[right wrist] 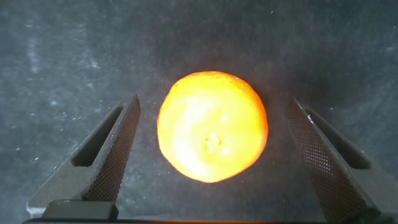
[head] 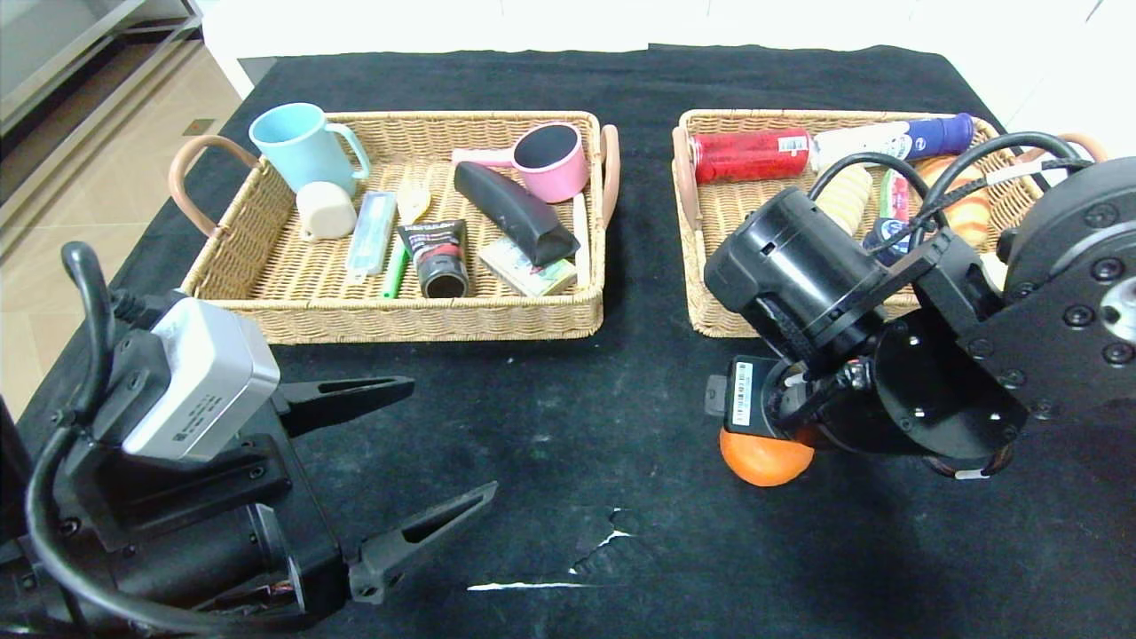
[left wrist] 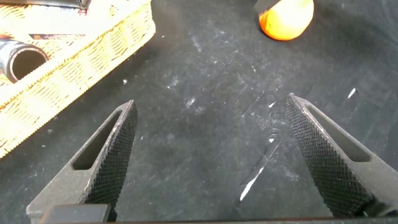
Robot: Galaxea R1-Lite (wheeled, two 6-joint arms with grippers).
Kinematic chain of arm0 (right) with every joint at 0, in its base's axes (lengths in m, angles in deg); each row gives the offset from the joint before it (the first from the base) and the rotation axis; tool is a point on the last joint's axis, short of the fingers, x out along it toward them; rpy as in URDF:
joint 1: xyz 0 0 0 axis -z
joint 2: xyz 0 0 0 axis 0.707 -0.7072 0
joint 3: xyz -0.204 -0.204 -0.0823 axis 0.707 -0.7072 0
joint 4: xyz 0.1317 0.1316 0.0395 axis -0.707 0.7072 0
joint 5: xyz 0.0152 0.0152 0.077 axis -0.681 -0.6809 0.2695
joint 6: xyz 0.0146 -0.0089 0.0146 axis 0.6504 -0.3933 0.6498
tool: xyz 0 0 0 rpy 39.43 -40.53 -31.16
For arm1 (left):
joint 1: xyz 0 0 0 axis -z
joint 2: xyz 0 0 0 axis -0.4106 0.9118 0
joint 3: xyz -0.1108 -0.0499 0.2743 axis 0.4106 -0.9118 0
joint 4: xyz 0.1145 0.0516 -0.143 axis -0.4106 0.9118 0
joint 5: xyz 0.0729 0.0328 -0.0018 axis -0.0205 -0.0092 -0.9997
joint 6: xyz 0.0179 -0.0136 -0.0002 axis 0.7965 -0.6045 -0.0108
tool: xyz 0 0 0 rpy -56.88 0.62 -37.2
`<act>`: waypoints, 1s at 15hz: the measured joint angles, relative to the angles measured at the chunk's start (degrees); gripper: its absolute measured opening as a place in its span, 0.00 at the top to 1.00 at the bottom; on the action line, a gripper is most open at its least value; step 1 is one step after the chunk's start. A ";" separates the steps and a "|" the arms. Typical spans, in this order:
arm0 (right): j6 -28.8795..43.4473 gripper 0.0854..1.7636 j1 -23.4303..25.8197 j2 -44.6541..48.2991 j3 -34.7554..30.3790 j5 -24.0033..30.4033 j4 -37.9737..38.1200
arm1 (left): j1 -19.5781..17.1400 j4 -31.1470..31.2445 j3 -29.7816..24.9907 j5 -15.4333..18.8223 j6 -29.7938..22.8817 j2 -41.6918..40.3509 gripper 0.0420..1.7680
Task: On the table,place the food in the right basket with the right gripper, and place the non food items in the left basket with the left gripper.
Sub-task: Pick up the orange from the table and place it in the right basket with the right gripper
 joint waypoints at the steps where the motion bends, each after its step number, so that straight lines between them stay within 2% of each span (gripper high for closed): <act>1: 0.20 0.03 0.20 -0.30 -0.06 0.02 0.00 | 0.00 -0.02 0.00 0.00 0.00 -0.05 0.03; 15: 1.05 0.03 1.01 -3.43 -0.39 2.07 0.01 | 0.06 0.00 -0.17 0.09 0.07 0.02 0.03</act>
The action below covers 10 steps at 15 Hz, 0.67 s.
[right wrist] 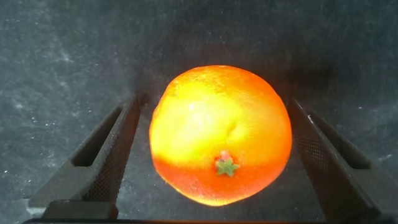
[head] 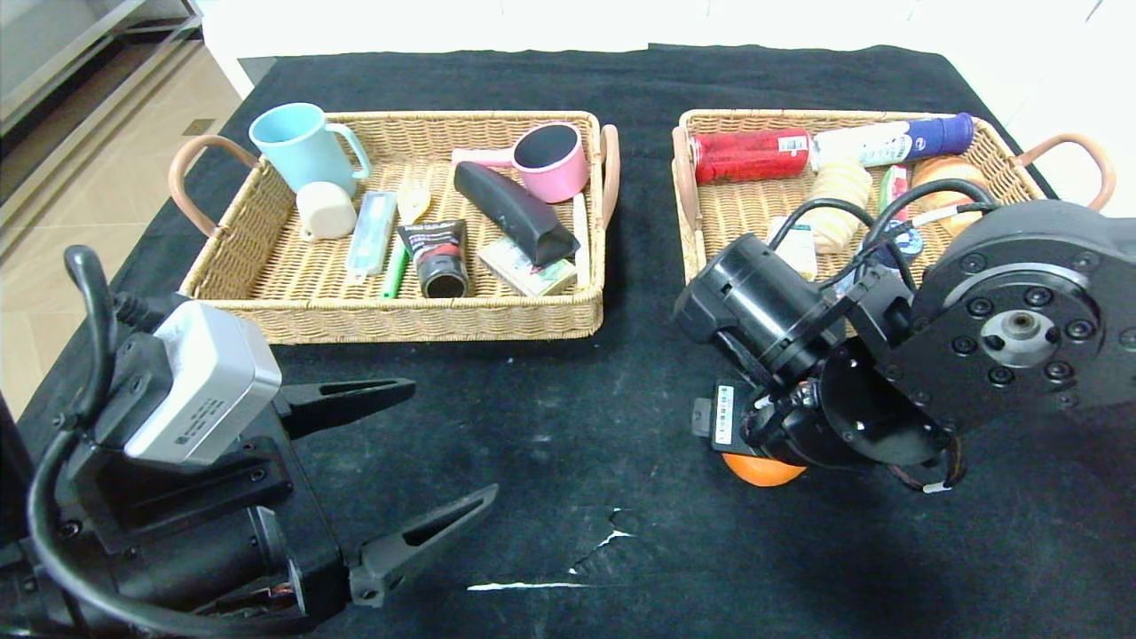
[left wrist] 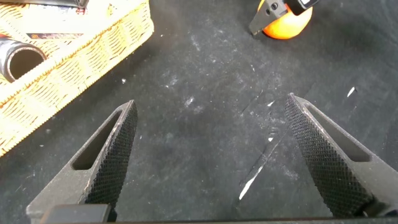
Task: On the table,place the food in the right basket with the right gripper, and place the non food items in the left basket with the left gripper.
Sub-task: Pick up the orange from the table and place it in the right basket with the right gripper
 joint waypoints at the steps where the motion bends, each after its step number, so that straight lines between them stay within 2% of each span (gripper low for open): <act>1: 0.00 0.03 0.02 -0.09 -0.09 0.02 0.00 | 0.00 0.01 -0.05 0.00 0.00 0.02 0.03; 4: 0.00 0.03 0.02 -0.37 -0.17 0.00 -0.04 | 0.06 0.01 -0.10 0.00 0.11 0.09 0.03; 5: 0.05 0.09 0.00 -0.50 -0.17 0.00 -0.01 | 0.09 0.01 -0.10 0.00 0.13 0.06 0.03; 6: 0.06 0.20 -0.02 -0.66 -0.20 -0.02 -0.01 | 0.09 0.01 -0.10 0.00 0.13 0.04 0.03; 7: 0.05 0.27 -0.02 -0.72 -0.20 -0.02 -0.01 | 0.09 0.04 -0.10 0.00 0.15 0.02 0.03; 10: 0.00 0.30 -0.02 -0.88 -0.24 -0.02 -0.01 | 0.13 0.04 -0.16 0.00 0.28 0.00 0.03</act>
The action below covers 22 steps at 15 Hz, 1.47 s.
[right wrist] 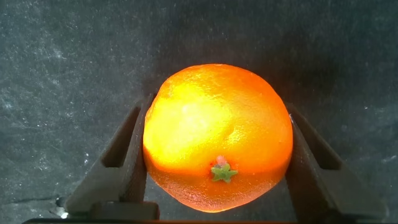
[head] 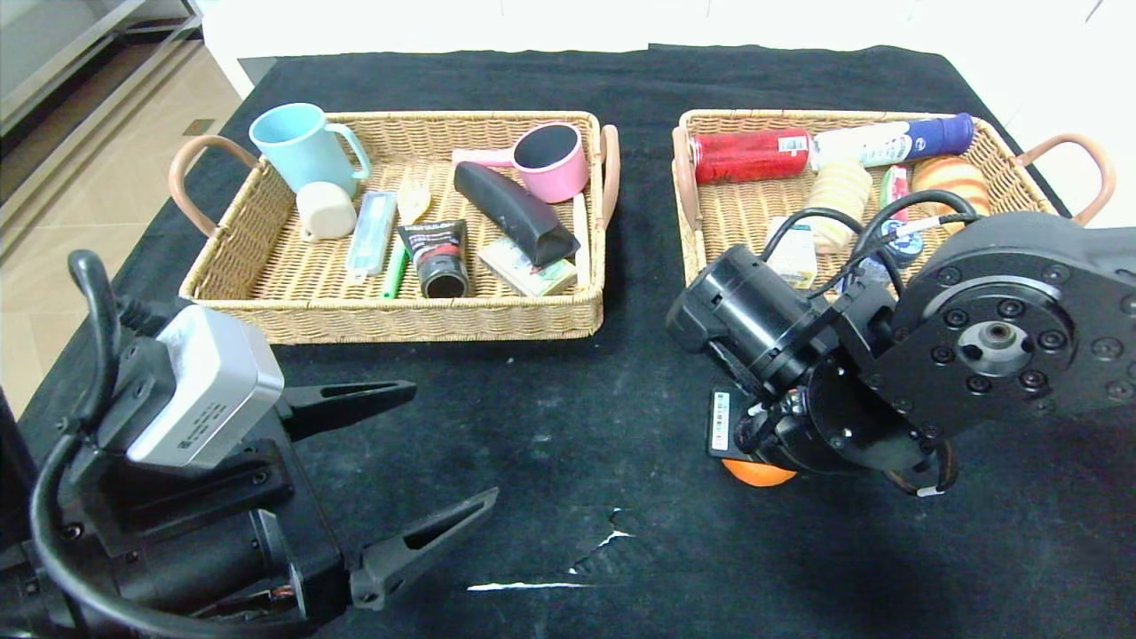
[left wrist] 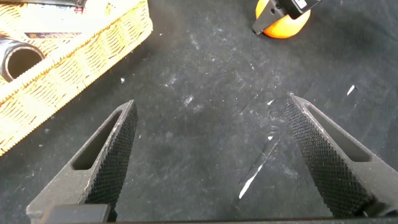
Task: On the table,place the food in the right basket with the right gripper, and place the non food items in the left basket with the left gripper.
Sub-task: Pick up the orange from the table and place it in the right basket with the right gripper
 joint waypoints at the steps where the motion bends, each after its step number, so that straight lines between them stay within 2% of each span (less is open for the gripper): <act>1: -0.02 0.30 0.00 0.00 -0.06 0.00 -0.05 | 0.04 0.00 0.00 0.00 0.00 0.00 0.03; 16: -0.41 0.31 -1.11 0.51 -0.54 -0.32 -0.11 | 0.06 -0.11 -0.26 0.55 0.09 -0.13 0.03; 22: -7.33 0.31 -3.12 5.75 -0.52 -0.95 -0.44 | 0.06 -0.13 -0.26 1.82 -0.02 -1.43 0.03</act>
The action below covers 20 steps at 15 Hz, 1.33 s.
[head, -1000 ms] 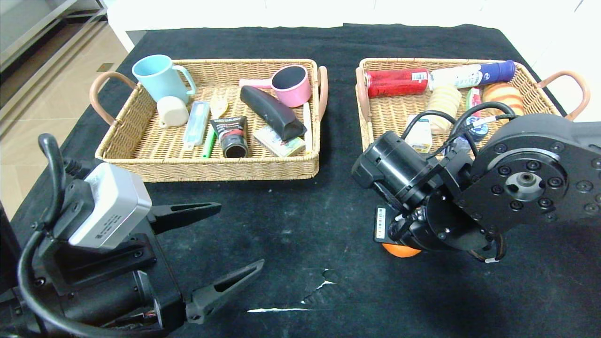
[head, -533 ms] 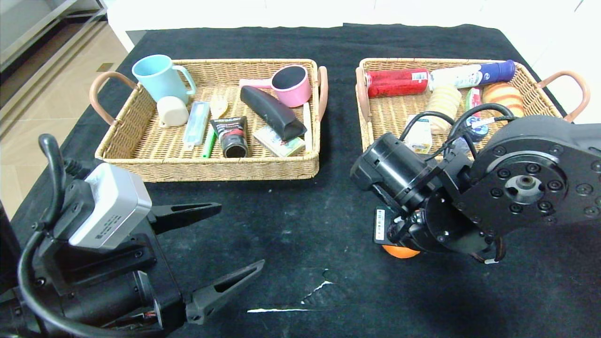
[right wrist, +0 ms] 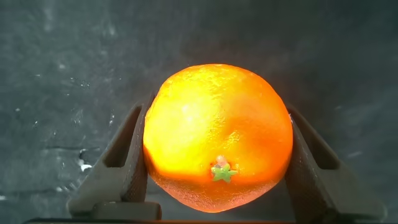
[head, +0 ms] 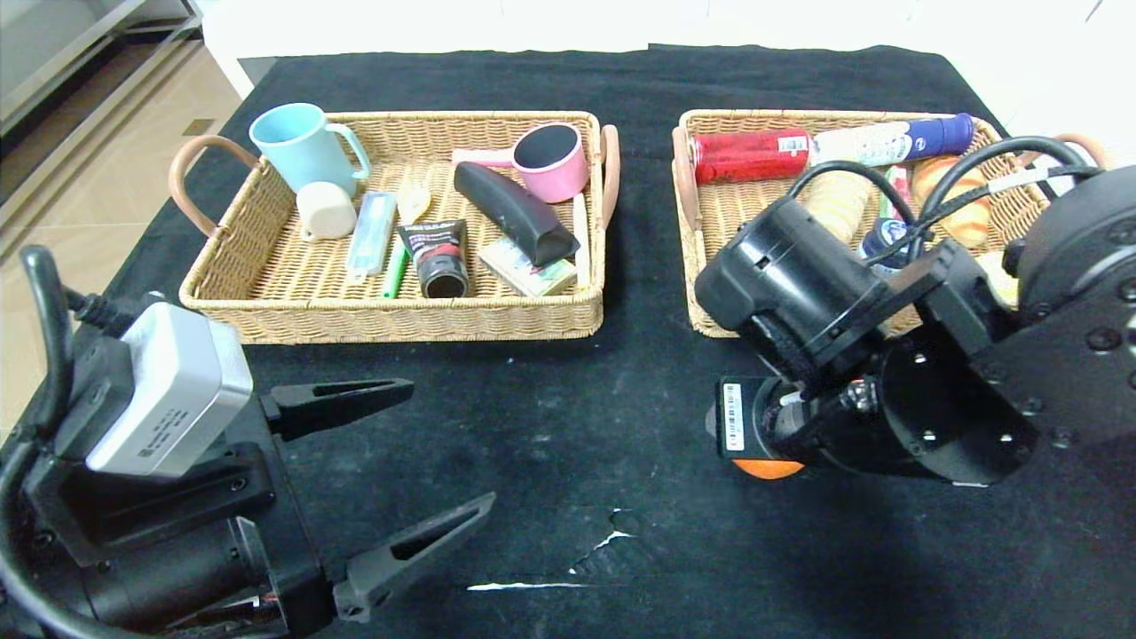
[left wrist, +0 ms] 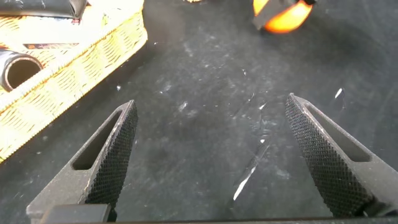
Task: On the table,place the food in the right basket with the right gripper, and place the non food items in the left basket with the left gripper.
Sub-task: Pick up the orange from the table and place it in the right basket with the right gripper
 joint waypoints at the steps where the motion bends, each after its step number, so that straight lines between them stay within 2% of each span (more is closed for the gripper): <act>1: -2.13 0.31 0.26 0.99 -0.06 -0.02 -0.30 | 0.00 0.02 0.00 0.06 0.02 -0.06 0.03; 3: -7.25 0.31 1.55 3.12 -0.09 -0.02 -0.85 | 0.00 -0.01 -0.02 0.06 0.02 -0.23 0.03; 5: -15.34 0.31 3.91 5.62 -0.09 -0.07 -1.82 | -0.02 -0.06 -0.02 0.09 0.02 -0.39 0.03; 7: -21.67 0.31 6.12 7.41 0.00 -0.02 -6.22 | -0.02 -0.04 -0.02 0.11 0.02 -0.44 0.03; 11: -31.51 0.31 9.92 8.69 -0.09 0.11 -18.60 | 0.00 0.02 -0.02 0.11 0.00 -0.44 0.03; 20: -41.63 0.31 15.19 1.24 -1.90 0.50 -50.73 | 0.00 0.02 0.09 0.11 0.00 -0.55 0.03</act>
